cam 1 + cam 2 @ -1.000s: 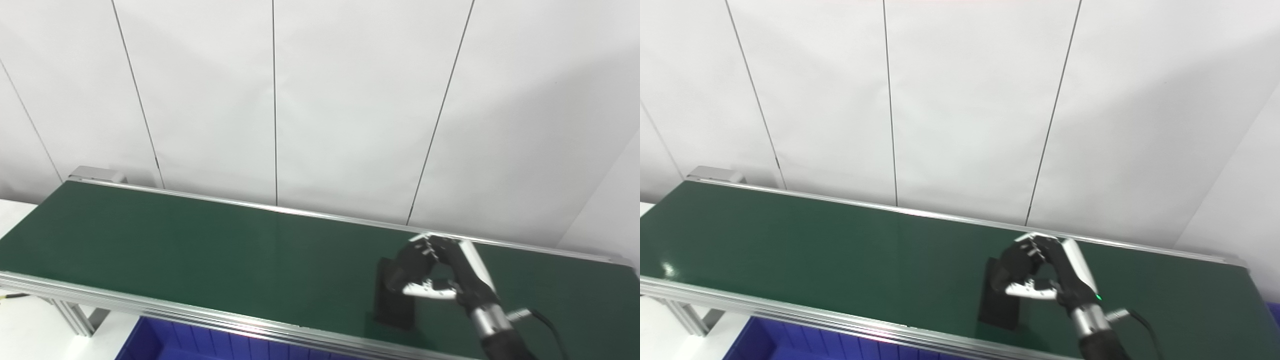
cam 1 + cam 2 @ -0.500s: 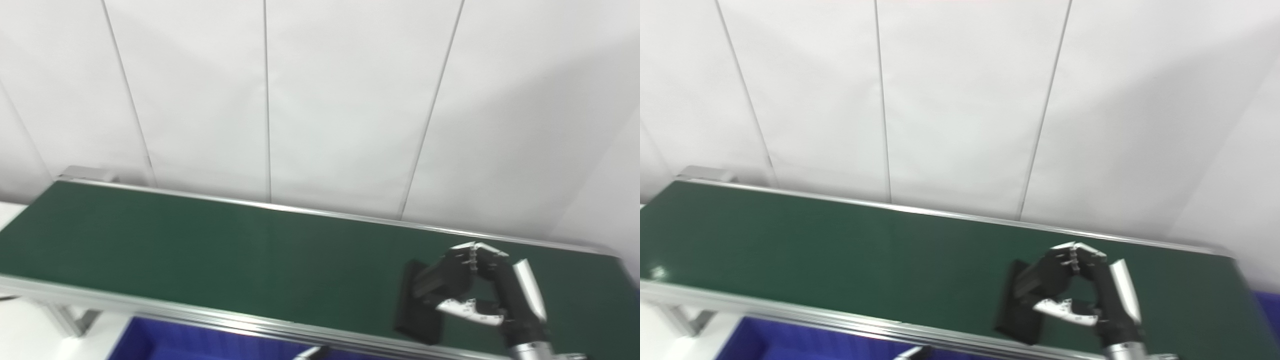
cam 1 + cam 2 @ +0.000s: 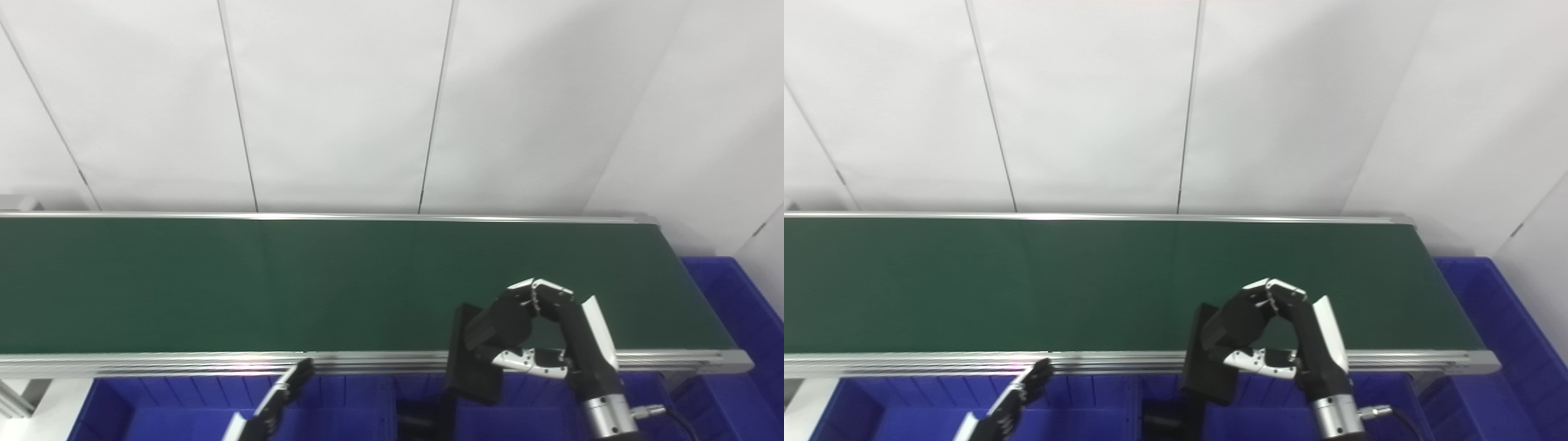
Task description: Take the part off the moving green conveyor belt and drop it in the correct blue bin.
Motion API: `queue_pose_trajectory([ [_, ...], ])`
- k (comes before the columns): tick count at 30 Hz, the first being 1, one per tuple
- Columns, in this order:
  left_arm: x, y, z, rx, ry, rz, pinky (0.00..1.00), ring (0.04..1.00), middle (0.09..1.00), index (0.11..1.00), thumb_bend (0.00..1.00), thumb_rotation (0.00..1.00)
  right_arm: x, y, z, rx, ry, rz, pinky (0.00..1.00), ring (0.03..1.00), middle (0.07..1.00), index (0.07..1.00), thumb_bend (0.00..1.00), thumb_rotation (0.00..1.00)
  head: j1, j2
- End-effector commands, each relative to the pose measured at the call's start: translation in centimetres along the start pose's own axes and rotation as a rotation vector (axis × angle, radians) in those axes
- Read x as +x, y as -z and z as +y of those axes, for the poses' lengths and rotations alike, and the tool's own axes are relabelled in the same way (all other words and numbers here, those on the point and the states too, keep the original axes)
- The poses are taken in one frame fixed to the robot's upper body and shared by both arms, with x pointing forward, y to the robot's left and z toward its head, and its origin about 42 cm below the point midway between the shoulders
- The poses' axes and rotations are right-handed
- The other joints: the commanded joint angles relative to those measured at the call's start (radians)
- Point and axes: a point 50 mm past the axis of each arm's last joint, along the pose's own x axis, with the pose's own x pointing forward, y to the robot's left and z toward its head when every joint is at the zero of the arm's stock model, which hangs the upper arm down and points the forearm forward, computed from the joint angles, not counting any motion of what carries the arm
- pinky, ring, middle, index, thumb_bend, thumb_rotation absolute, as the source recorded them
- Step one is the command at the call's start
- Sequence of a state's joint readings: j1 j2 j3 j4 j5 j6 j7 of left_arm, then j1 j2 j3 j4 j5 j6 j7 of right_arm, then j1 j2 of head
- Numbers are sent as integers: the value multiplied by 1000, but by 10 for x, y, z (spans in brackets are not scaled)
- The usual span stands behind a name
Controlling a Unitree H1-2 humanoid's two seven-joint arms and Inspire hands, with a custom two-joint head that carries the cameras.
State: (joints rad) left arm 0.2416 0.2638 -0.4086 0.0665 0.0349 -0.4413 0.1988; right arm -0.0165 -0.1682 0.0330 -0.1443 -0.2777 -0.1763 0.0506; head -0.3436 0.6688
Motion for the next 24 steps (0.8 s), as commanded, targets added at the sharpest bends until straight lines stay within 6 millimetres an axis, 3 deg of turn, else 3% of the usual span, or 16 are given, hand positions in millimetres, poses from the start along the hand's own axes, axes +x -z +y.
queue_pose_trajectory([
  [1,3,-11,5,-15,13,-60,917,932,919,928,918,1000,5,-15,-7,-9,42,-37,338,405,452,513,523,0,-8,9],
  [8,4,-12,18,-16,11,-62,870,907,904,917,931,1000,-7,-19,-12,-31,65,-9,345,414,461,508,524,0,-13,37],
  [19,4,-18,19,-3,9,-84,833,885,885,896,934,1000,-39,-14,-34,-40,103,99,342,405,450,516,523,0,19,57],
  [24,5,-19,17,-6,19,-90,833,885,882,893,916,1000,-58,5,-45,-33,142,167,351,407,453,516,523,0,34,62],
])
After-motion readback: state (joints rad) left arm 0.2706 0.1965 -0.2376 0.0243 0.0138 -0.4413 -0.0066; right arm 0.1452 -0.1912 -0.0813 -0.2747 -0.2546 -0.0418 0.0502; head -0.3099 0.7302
